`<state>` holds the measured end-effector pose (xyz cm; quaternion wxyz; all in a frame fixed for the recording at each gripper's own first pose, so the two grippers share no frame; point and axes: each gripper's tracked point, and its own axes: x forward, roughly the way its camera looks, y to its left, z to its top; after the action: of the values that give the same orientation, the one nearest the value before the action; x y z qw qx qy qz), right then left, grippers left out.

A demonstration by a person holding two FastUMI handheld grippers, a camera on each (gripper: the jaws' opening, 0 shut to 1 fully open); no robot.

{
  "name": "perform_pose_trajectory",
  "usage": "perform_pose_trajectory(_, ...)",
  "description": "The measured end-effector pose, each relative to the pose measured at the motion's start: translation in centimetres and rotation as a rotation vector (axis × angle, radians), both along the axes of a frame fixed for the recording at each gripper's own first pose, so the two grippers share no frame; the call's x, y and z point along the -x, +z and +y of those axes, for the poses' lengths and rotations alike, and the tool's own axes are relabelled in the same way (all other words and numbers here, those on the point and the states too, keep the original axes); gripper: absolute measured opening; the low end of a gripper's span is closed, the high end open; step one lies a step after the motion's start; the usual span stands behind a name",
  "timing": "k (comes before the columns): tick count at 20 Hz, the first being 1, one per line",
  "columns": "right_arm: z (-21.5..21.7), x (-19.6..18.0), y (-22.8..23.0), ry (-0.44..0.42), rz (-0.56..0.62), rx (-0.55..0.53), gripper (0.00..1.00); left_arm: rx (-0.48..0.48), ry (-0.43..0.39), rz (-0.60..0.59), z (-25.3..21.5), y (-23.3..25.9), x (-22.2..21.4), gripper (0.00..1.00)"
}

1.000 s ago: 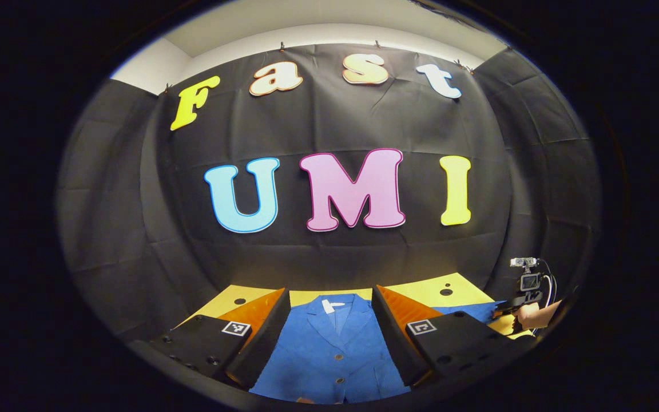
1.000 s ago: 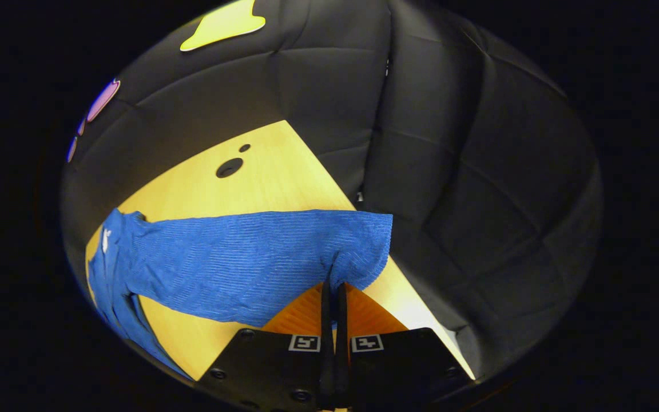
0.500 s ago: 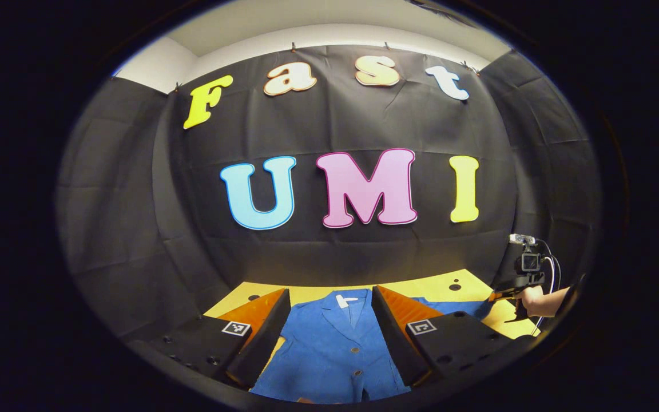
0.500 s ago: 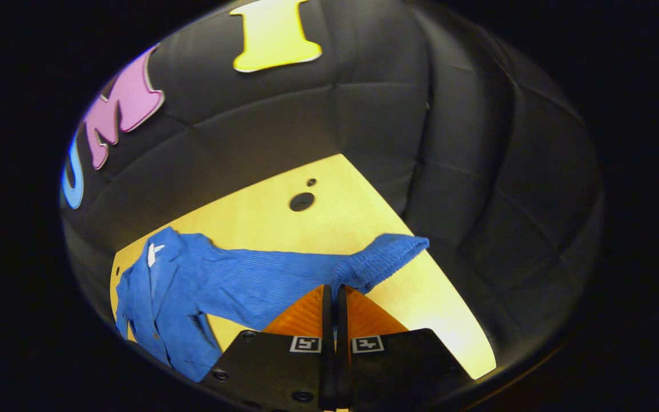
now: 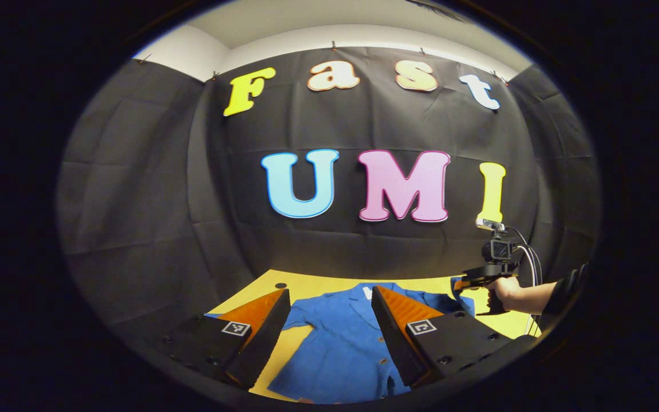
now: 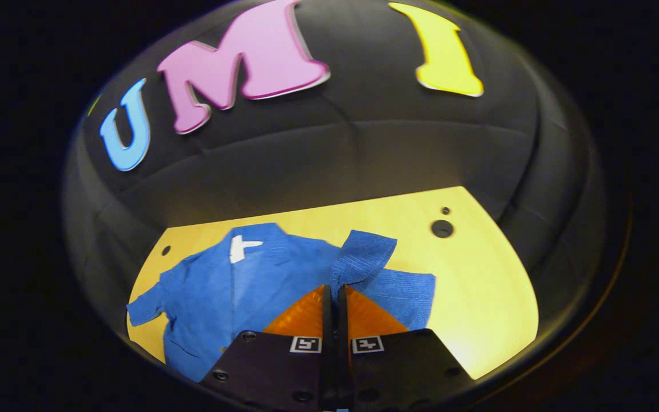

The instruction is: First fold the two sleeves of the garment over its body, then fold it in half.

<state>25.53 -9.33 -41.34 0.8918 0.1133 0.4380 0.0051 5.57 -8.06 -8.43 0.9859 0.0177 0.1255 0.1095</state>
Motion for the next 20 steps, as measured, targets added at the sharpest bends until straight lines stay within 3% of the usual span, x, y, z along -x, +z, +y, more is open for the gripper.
perform_pose_trajectory(4,10.5,-1.8,-0.3,0.118,-0.025,-0.024,0.05,-0.009,0.062,0.029,4.8,-1.4,2.7,0.82)
perform_pose_trajectory(10,26.3,-2.8,-1.6,0.214,-0.035,-0.130,0.05,0.052,0.122,0.046,10.9,-3.8,4.7,0.80)
perform_pose_trajectory(12,29.8,-2.3,-2.8,0.239,-0.027,-0.107,0.05,0.066,0.125,0.054,12.5,-5.3,4.2,0.82)
perform_pose_trajectory(13,30.9,-2.1,-3.7,0.244,-0.026,-0.099,0.00,0.065,0.127,0.056,13.4,-5.9,3.7,0.82)
perform_pose_trajectory(14,31.6,-1.6,-4.3,0.246,-0.026,-0.097,0.09,0.062,0.130,0.055,14.3,-6.4,3.1,0.82)
perform_pose_trajectory(18,28.8,0.1,-4.0,0.256,-0.053,0.018,1.00,0.074,0.159,0.051,17.8,-7.9,1.3,0.82)
perform_pose_trajectory(20,26.4,1.2,-1.7,0.244,-0.089,0.016,1.00,0.091,0.177,0.041,19.4,-8.4,0.6,0.82)
